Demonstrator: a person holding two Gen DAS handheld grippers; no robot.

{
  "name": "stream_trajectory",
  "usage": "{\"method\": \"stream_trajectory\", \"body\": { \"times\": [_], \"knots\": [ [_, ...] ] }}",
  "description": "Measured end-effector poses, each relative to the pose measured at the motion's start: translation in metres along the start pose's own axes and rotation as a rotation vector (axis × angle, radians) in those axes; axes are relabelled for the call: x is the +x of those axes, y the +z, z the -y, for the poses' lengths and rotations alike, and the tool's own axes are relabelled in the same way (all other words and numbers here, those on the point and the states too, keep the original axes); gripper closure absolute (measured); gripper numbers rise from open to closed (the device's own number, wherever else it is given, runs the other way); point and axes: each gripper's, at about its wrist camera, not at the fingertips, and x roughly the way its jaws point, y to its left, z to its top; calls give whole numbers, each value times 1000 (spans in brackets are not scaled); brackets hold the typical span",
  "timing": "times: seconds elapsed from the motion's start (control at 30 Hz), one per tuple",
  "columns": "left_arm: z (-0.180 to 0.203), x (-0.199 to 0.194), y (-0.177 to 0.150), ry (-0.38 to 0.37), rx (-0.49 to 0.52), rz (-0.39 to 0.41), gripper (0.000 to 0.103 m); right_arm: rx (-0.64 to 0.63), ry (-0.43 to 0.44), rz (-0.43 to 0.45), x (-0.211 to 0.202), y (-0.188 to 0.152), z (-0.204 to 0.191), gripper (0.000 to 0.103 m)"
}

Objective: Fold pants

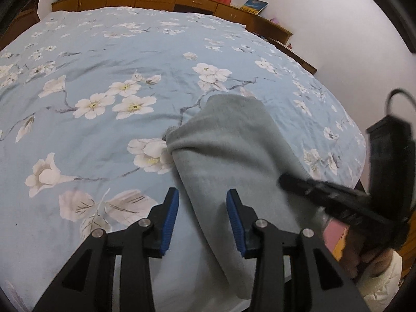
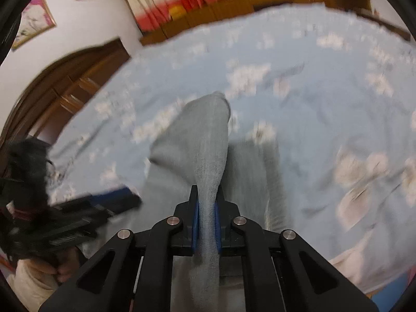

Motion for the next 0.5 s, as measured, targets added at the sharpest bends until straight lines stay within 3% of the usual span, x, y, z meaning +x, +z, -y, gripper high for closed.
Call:
{"method": "stream_trajectory", "body": {
  "times": [0.1, 0.2, 0.3, 0.37, 0.5],
  "knots": [
    [3, 6, 0, -22, -4, -11, 58, -54, -84, 24, -13, 4, 3, 93],
    [10, 12, -2, -46, 4, -14, 52, -88, -155, -68, 8, -1, 15, 90],
    [16, 23, -4, -50, 3, -29, 50, -118, -226, -96, 21, -9, 19, 72],
    [18, 30, -5, -70, -6, -44, 50, -88, -238, -53, 14, -12, 24, 47],
    [19, 41, -4, -106, -31, -54, 48, -22, -182, -70, 14, -16, 37, 41]
  ]
}}
